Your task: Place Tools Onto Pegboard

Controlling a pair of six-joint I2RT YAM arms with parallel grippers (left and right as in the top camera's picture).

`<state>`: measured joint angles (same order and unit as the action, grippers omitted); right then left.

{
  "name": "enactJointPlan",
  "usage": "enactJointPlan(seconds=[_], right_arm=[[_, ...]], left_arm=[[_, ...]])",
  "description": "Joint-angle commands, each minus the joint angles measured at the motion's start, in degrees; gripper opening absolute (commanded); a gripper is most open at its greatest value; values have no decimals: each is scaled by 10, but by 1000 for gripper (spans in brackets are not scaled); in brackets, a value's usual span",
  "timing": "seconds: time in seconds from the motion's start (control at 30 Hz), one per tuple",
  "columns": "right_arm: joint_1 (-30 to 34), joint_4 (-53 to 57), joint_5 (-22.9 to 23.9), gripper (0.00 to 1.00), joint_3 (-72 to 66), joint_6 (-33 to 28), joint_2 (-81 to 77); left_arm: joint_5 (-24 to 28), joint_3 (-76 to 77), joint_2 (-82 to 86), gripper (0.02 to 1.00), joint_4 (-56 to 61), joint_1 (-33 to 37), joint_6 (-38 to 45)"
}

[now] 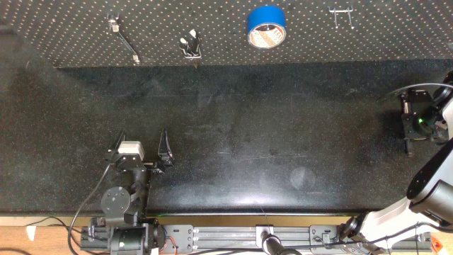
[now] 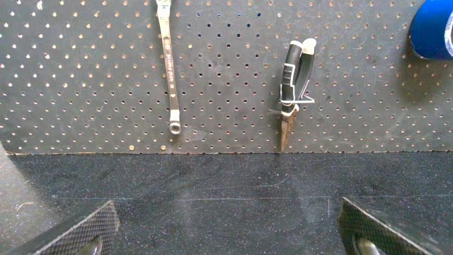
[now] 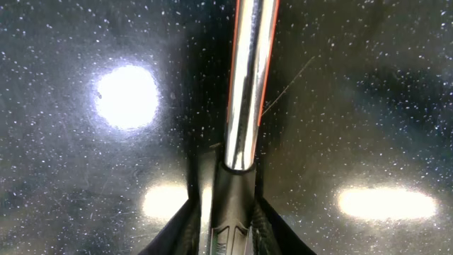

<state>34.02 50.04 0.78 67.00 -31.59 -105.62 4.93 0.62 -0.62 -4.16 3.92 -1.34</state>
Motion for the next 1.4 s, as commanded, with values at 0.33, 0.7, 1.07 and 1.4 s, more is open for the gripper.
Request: enactJointPlan(seconds=[0.33,0.7,1.07,1.4], right_arm=[[3,-2,8,77,-23,3,-16],[1,72,-101,75,53,63,125],[-17,-41,-289,75,53,292,404],[-276,-163,-118,75,53,364,384]], left_arm=[[-4,-3,4,993,-1,-2,-3],[-4,-3,4,993,-1,-2,-3],[-4,-3,4,993,-1,-2,-3],[-4,-3,4,993,-1,-2,-3]])
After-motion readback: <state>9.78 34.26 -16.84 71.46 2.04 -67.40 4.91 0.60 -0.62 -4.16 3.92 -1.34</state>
